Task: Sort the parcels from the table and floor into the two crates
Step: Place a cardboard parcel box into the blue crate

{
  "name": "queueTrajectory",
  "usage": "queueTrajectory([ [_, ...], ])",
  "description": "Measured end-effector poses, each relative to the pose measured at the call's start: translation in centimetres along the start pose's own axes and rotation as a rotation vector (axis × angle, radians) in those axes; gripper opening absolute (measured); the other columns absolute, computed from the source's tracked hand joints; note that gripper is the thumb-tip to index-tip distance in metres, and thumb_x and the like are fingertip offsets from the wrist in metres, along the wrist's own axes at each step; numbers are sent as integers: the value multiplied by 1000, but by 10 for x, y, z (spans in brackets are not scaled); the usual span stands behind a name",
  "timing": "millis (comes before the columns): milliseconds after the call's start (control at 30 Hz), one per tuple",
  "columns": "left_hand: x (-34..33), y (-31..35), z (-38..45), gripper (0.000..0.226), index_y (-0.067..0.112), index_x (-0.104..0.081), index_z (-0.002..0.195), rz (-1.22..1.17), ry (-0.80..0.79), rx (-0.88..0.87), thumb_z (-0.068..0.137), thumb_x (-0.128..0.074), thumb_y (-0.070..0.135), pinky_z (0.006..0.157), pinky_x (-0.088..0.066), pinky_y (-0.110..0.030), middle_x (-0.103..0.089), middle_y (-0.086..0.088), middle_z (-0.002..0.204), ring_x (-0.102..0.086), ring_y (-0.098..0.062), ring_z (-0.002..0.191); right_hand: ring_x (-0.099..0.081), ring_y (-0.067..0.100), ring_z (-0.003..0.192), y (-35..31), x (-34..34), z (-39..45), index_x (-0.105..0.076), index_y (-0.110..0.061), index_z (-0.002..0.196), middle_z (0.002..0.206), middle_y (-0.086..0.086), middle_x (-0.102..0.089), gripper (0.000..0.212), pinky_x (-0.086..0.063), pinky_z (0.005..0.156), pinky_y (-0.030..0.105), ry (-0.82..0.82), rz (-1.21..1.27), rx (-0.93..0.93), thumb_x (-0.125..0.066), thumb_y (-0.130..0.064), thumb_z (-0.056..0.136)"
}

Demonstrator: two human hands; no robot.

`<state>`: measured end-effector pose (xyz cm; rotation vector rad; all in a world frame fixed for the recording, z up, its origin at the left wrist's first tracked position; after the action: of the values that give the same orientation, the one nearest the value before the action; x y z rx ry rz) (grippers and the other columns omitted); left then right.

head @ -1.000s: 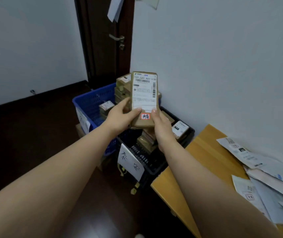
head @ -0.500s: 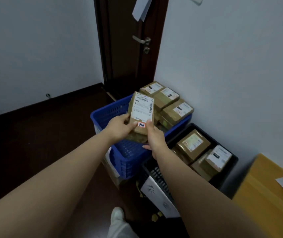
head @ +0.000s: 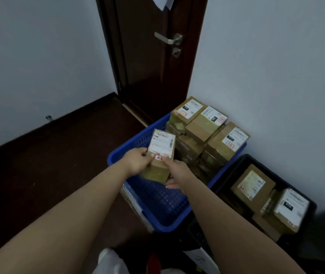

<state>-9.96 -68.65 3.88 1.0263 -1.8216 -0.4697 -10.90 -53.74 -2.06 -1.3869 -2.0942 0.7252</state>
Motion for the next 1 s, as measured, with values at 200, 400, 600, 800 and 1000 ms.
queueTrajectory([
  [200, -50, -15, 58, 49, 8, -40, 141, 192, -241, 11, 102, -41, 37, 97, -42, -29, -53, -15, 137, -52, -28, 122, -62, 25, 87, 42, 13, 42, -52, -15, 125, 101, 9, -63, 53, -56, 75, 40, 61, 165, -242, -56, -55, 91],
  [400, -61, -37, 114, 39, 10, -43, 135, 304, -418, -38, 103, -41, 33, 95, -45, -35, -54, -14, 131, -53, -27, 116, -58, 30, 108, 60, 0, 77, -53, -19, 127, 121, 10, -60, 48, -50, 93, 47, 177, 398, -345, -63, -47, 89],
  [600, -35, -61, 169, 35, 17, -46, 135, 276, -405, -145, 101, -44, 25, 92, -48, -36, -59, -10, 125, -57, -24, 108, -55, 25, 115, 43, -53, 121, -50, -28, 134, 129, 2, -59, 45, -43, 99, 43, 189, 622, -249, -63, -37, 92],
  [800, -32, -89, 208, 45, 19, -39, 144, 306, -440, -214, 100, -48, 20, 93, -46, -31, -57, -10, 130, -55, -23, 113, -49, 25, 124, 47, -74, 159, -36, -35, 147, 141, 0, -50, 58, -43, 99, 43, 275, 639, -283, -61, -33, 95],
  [1000, -40, -112, 253, 56, 26, -30, 149, 362, -359, -222, 98, -44, 10, 101, -42, -34, -45, -12, 130, -49, -22, 112, -55, 15, 109, 37, -76, 221, -36, -32, 148, 131, -6, -56, 62, -44, 90, 34, 365, 610, -143, -63, -18, 94],
])
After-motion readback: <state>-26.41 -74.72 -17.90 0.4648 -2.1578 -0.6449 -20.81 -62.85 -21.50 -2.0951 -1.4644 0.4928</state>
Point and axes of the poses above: each hand's wrist, its own z-axis towards the middle knuckle, its own x-axis out of the back of the hand, y = z × x, the point moved 7 cm from there along z, towards the middle knuckle
